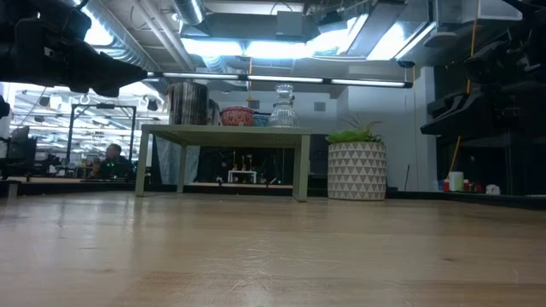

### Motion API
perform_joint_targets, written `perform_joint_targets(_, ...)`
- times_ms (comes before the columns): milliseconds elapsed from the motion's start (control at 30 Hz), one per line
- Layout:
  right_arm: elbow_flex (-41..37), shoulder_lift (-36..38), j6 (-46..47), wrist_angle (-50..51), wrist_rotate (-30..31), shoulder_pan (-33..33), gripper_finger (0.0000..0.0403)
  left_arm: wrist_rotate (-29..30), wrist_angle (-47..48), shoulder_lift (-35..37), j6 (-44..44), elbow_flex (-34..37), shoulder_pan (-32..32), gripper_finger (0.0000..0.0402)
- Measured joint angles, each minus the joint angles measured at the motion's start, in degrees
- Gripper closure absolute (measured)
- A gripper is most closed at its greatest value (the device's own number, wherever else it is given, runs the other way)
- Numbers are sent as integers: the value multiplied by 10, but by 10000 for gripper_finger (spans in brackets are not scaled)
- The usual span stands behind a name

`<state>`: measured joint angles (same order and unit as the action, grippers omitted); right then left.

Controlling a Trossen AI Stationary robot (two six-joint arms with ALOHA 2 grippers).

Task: Pick & Place candle stick holders
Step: Return to Home Position

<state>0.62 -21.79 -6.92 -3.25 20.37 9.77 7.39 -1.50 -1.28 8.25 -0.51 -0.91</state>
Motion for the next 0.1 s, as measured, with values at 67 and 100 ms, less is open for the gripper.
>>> perform_joint_targets(67, 0, 0, 0, 0, 0, 0, 359, 0, 0, 0, 0, 0, 0, 315)
perform_joint_targets(100, 0, 0, 0, 0, 0, 0, 359, 0, 0, 0, 0, 0, 0, 315)
